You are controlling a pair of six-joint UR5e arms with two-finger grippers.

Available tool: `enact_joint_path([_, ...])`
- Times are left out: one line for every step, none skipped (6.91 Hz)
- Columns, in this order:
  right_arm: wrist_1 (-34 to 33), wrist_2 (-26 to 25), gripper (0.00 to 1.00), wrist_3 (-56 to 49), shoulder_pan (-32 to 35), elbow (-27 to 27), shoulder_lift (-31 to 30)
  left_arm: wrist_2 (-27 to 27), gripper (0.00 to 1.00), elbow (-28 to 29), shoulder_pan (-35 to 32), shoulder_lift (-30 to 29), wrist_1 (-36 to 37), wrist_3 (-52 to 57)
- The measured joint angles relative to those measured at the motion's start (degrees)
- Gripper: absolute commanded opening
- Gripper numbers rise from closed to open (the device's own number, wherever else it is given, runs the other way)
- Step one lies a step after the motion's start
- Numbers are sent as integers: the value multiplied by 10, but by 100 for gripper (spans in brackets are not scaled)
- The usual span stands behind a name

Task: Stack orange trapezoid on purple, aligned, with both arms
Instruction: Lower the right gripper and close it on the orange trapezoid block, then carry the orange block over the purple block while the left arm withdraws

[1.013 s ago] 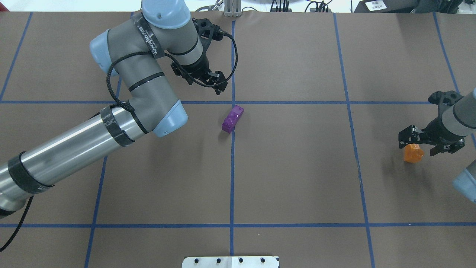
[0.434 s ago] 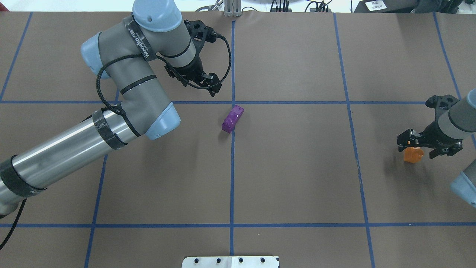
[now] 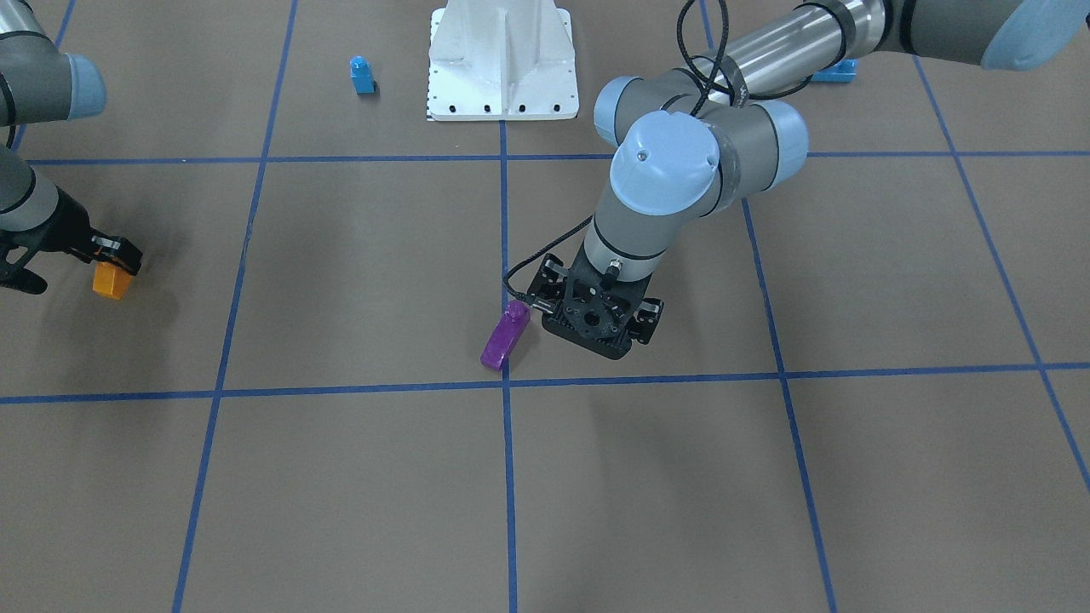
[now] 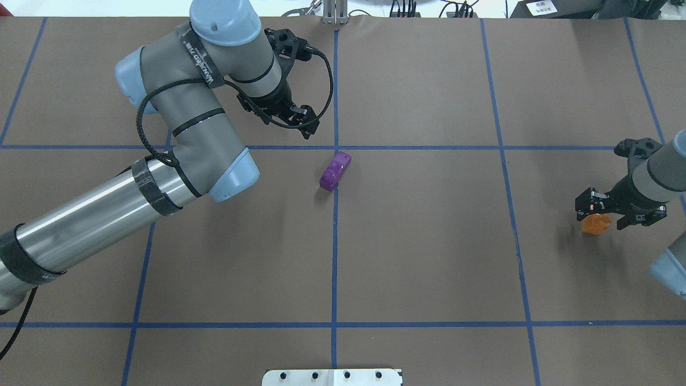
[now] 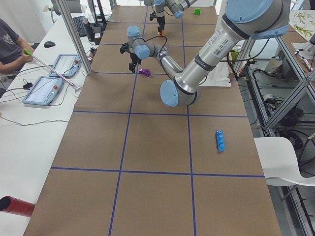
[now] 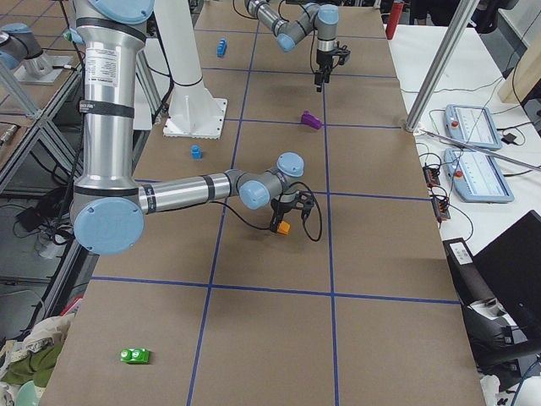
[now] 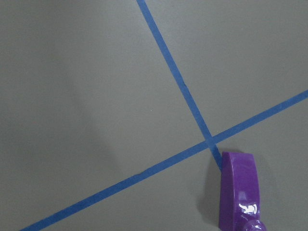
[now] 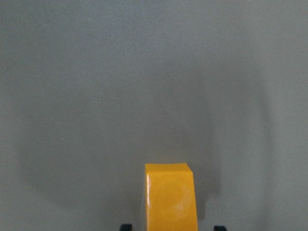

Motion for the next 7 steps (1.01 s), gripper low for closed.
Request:
enact_joint_path([0,2,61,0,0,0,0,0,100,0,0,0,0,0])
enact_joint_path([0,3,25,0,-1,1,0,0,100,0,0,0,0,0])
enact_joint_path([0,4,3,0,-2,1,1,0,100,-1,0,0,0,0])
enact_joint_path([0,5,0,0,-2,2,2,0,100,-2,1,0,2,0])
enact_joint_path([-1,5,0,0,-2,5,5,0,100,-8,-1,1,9,0])
enact_joint_path([-14,11,0,1,7,14,15,-4,100,-23,-6,4,27,0])
enact_joint_path([-55,32,0,1,32,29,42,-14,100,-47,-17,17,48,7])
